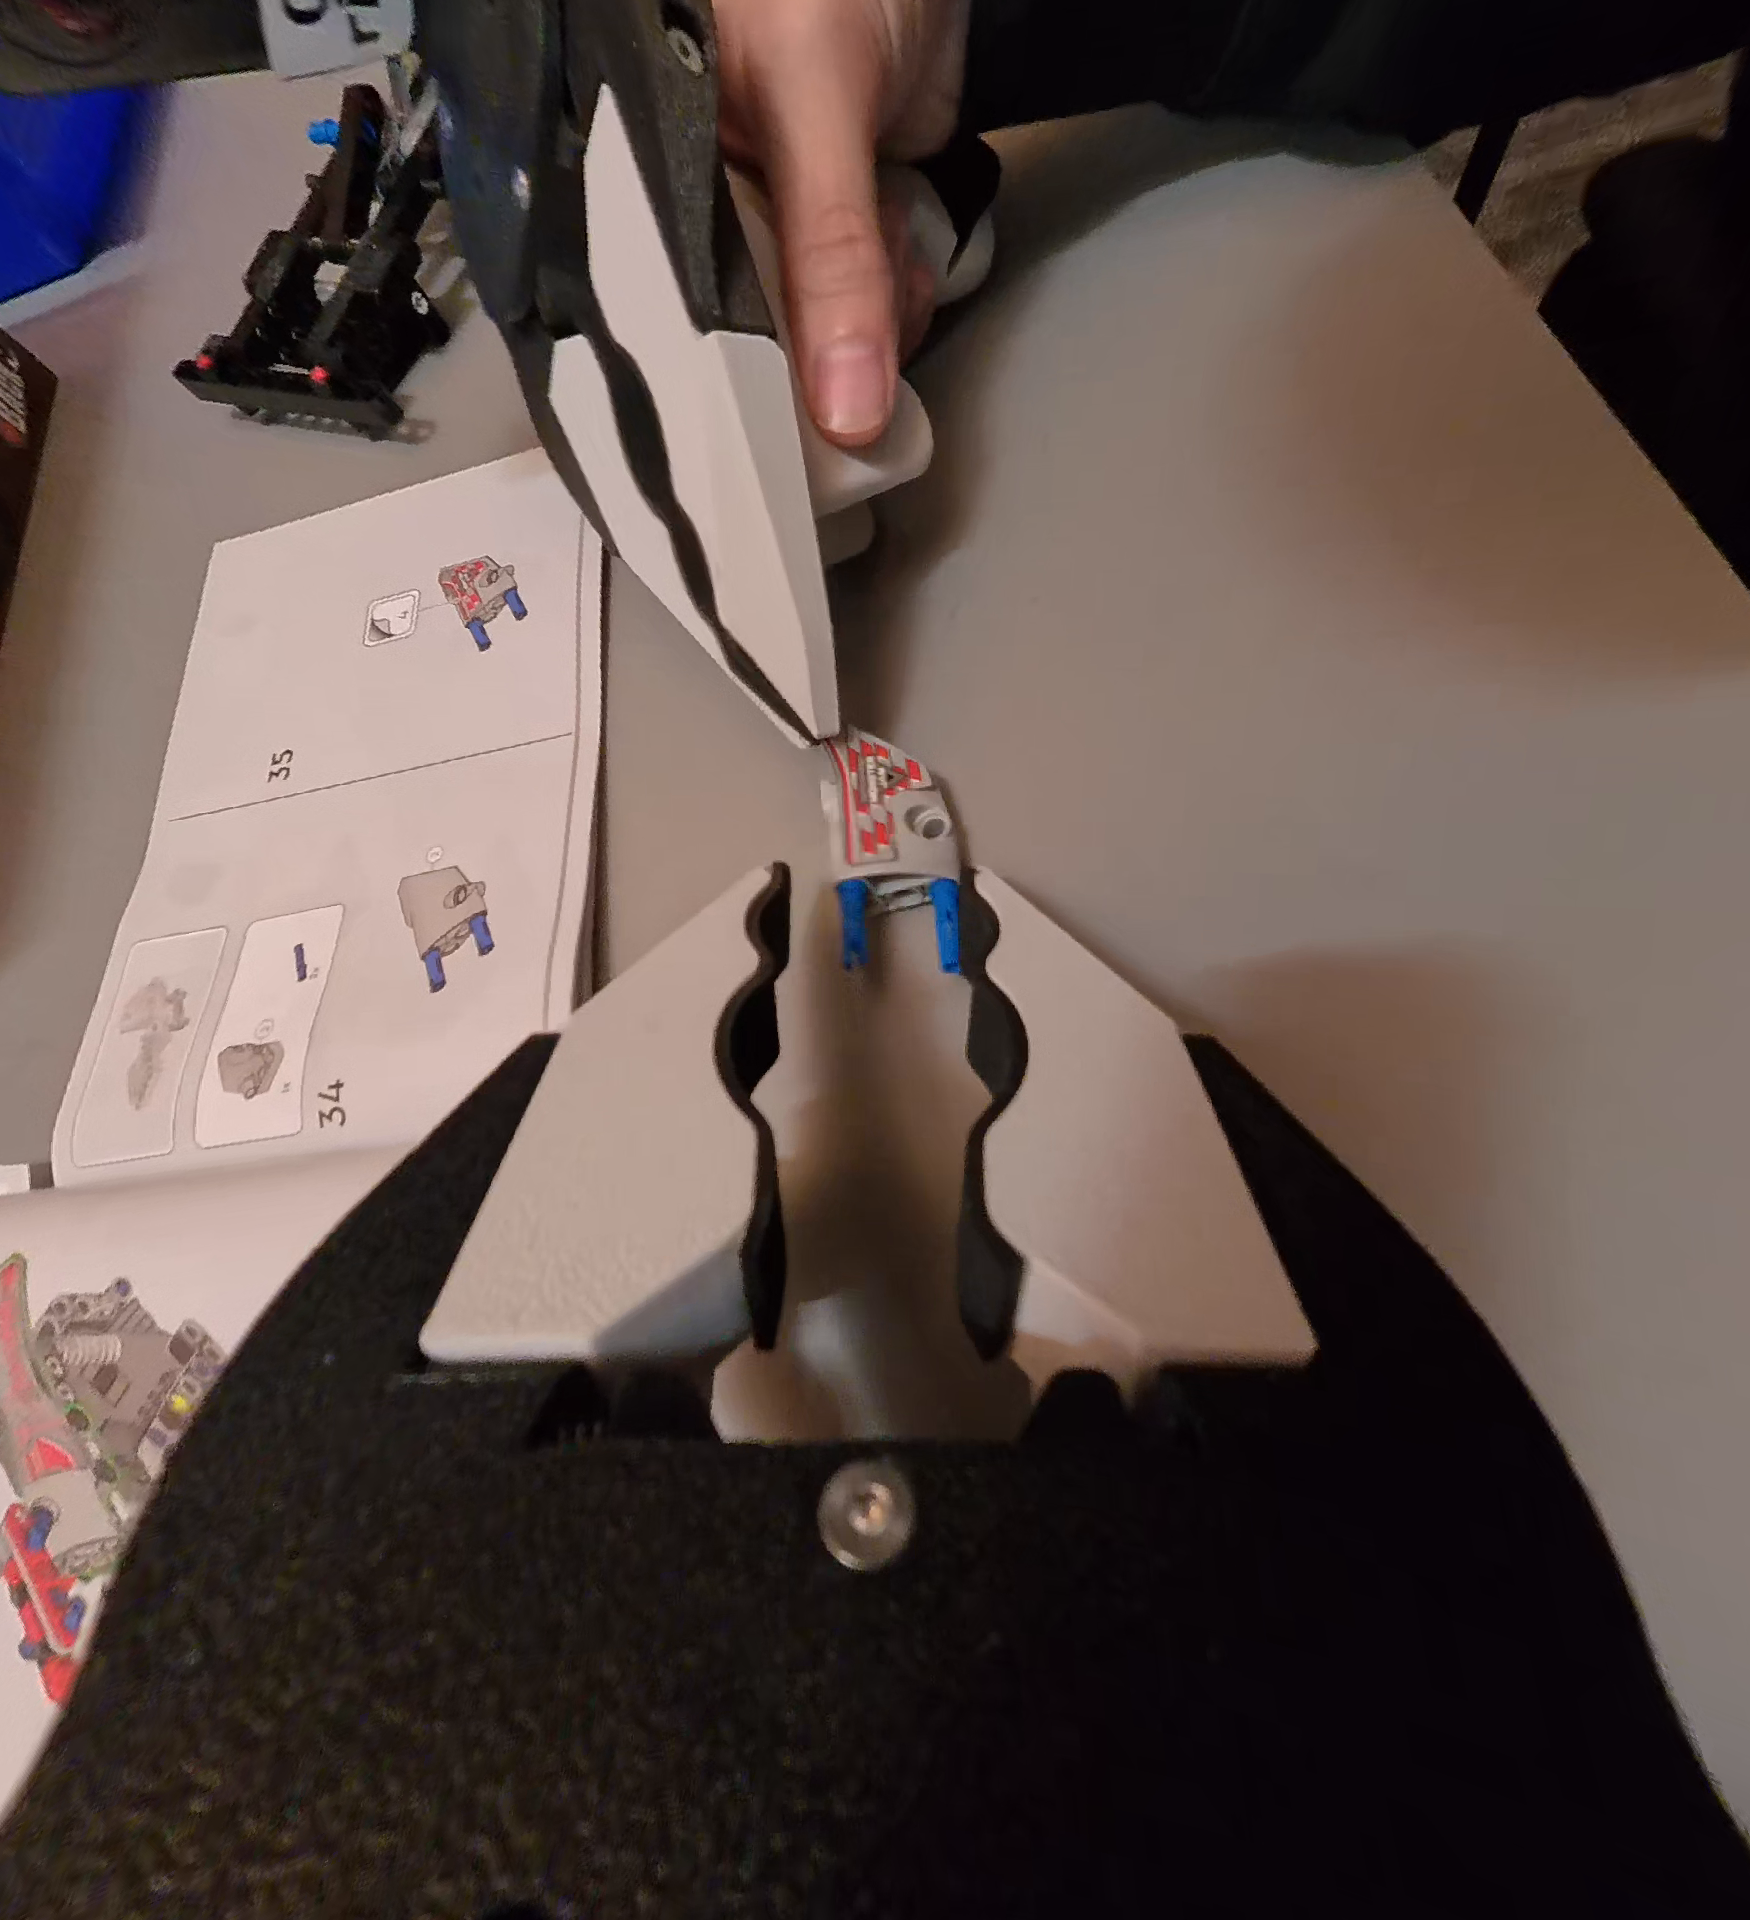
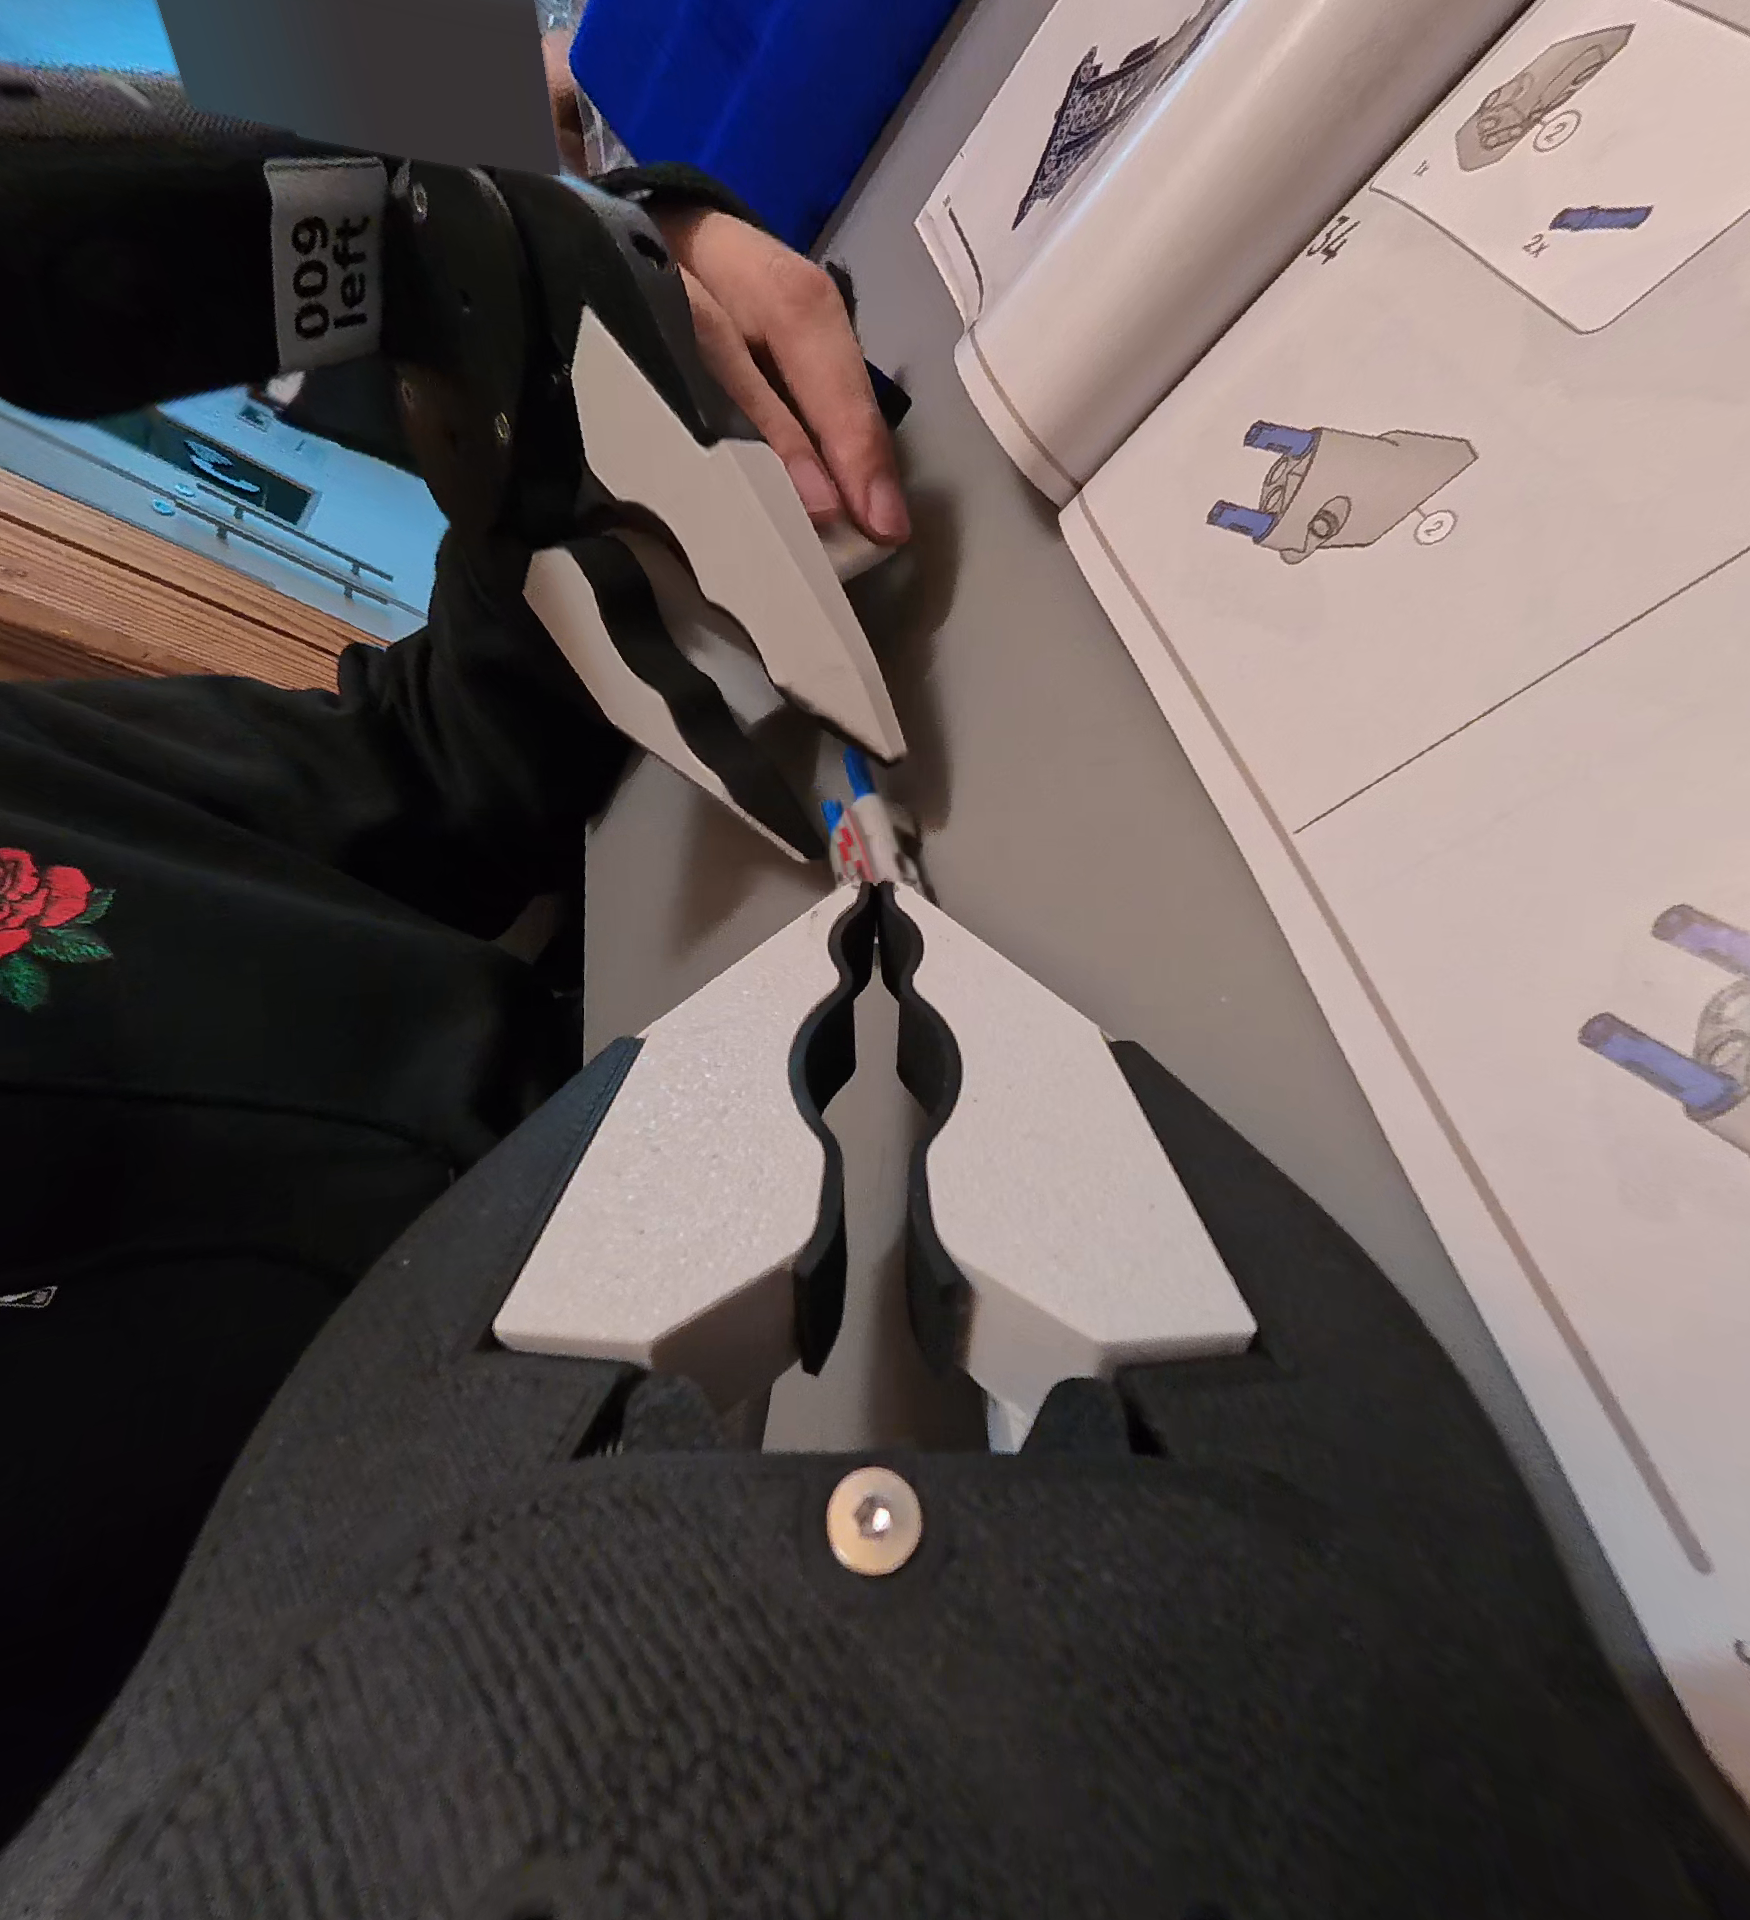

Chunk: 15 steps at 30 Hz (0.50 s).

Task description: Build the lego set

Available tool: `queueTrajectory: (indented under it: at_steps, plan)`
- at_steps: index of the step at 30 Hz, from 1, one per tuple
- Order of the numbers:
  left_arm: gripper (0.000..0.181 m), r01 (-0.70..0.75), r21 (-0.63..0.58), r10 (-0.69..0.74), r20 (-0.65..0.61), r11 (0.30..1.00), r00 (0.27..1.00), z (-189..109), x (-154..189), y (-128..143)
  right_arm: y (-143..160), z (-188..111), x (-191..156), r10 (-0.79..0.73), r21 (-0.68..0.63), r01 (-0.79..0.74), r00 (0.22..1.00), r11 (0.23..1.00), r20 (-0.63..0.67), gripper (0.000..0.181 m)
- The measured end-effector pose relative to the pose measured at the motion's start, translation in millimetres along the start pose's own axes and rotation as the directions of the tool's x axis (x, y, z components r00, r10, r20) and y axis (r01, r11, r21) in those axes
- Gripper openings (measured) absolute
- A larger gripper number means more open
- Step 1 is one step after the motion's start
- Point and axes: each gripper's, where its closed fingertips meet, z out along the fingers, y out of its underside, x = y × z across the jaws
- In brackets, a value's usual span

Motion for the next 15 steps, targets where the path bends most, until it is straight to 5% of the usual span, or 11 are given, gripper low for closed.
queueTrajectory:
  at_steps: [7,15]
  plan:
    - [0.022,0.133,0.187,-0.143,0.037,0.973,0.989,-18.4,-14.2,-21.7,0.0,-0.1,0.0,0.0,0.0,0.0,1.0,1.0,0.001,0.0]
    - [0.022,0.058,0.014,-0.059,0.083,0.998,0.995,6.7,-11.0,-8.8,0.0,-0.1,0.0,0.001,0.0,-0.001,1.0,1.0,0.002,0.0]
